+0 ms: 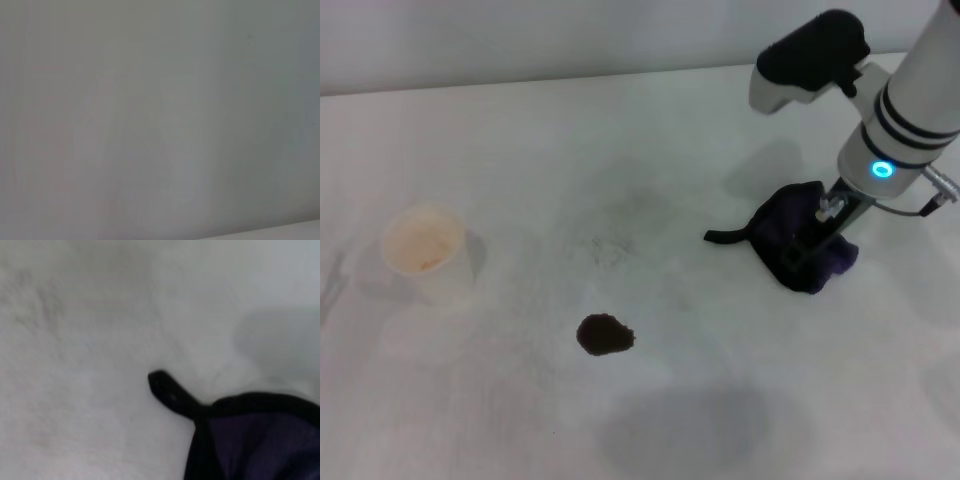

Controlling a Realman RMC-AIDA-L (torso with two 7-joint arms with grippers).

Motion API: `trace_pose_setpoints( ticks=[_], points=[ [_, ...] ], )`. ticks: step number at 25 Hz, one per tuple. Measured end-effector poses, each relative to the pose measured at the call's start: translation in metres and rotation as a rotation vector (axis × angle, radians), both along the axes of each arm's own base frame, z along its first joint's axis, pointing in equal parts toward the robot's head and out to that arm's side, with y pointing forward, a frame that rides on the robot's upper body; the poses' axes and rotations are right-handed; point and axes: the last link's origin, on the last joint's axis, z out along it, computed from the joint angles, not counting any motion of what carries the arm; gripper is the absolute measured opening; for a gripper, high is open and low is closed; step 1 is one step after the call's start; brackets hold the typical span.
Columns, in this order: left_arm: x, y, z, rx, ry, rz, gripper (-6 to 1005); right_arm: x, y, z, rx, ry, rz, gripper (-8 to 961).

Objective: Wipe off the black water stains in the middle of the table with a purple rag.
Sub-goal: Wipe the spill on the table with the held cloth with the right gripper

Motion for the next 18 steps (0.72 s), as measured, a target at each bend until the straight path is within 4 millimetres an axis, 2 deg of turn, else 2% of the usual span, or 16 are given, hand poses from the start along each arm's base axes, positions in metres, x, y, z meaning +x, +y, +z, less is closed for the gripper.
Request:
trace_pose_setpoints(
  ticks=[5, 18],
  points=[
    [0.000, 0.000, 0.000, 0.000, 0.000, 0.000, 876, -0.007, 0.002, 0.011, 0.022, 0.008, 0.006, 551],
    [0.000, 0.000, 0.000, 0.000, 0.000, 0.000, 877, 0.004, 0.005, 0.016, 0.060, -0.053, 0.001, 550]
  ],
)
